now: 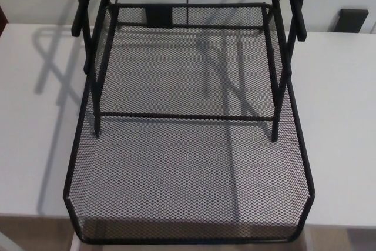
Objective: The robot walks towards a file tray kept in the middle of a desk and uses its right hand to grab a tray and pulls it out towards itself
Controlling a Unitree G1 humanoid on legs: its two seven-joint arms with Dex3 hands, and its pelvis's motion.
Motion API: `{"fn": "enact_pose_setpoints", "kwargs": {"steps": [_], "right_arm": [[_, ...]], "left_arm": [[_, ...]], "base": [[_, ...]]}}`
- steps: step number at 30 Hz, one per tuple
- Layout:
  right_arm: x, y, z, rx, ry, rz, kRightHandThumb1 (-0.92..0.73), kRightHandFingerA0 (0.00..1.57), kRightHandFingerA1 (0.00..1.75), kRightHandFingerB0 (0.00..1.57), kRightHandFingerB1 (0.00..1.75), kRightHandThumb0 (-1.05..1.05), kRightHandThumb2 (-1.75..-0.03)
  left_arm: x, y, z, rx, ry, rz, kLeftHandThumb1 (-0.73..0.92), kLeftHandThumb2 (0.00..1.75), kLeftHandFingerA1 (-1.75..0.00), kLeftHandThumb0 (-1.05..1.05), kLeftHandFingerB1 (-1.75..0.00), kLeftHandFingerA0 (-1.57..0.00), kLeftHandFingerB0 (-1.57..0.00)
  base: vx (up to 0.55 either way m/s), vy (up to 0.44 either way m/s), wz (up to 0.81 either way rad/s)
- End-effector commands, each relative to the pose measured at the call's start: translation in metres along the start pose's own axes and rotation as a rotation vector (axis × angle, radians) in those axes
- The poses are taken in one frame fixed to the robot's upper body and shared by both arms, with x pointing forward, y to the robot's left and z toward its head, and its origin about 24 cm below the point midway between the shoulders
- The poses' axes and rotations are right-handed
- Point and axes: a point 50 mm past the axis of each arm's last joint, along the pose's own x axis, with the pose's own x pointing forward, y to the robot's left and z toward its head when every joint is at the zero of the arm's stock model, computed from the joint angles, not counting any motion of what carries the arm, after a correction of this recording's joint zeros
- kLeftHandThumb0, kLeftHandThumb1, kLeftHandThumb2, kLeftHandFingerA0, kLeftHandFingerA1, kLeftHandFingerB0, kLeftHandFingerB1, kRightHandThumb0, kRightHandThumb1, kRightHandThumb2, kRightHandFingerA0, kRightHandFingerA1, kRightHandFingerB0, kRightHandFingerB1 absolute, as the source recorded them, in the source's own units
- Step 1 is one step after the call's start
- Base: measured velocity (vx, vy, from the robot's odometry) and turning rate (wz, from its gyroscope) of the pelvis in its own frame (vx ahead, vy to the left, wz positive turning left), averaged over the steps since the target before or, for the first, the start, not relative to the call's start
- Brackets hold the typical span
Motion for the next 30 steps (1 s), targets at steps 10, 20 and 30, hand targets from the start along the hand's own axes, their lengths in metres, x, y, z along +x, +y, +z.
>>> {"fn": "enact_pose_setpoints", "kwargs": {"steps": [10, 20, 30], "right_arm": [[0.0018, -0.0092, 0.0085, -0.328, -0.079, -0.151, -0.57, 0.05, 0.39, 0.09, 0.21, -0.80, -0.92], [0.0035, -0.0074, 0.0088, -0.403, -0.074, -0.160, -0.55, 0.08, 0.46, 0.00, 0.31, -0.70, -0.94], [0.0041, -0.0055, 0.0116, -0.447, -0.084, -0.148, -0.55, 0.11, 0.48, 0.00, 0.28, -0.72, -0.93]], "left_arm": [[-0.0014, 0.0077, -0.0056, -0.023, 0.047, 0.037, 0.56, 0.57, -0.37, -0.52, -0.35, -0.46, -0.40], [-0.0004, 0.0095, -0.0022, -0.001, 0.043, 0.023, 0.57, 0.57, -0.38, -0.48, -0.35, -0.47, -0.41], [0.0024, 0.0100, -0.0006, 0.028, 0.038, 0.006, 0.58, 0.57, -0.39, -0.46, -0.36, -0.49, -0.42]], "base": [[0.00, 0.000, 0.00], [0.00, 0.000, 0.00], [0.00, 0.000, 0.00]]}}
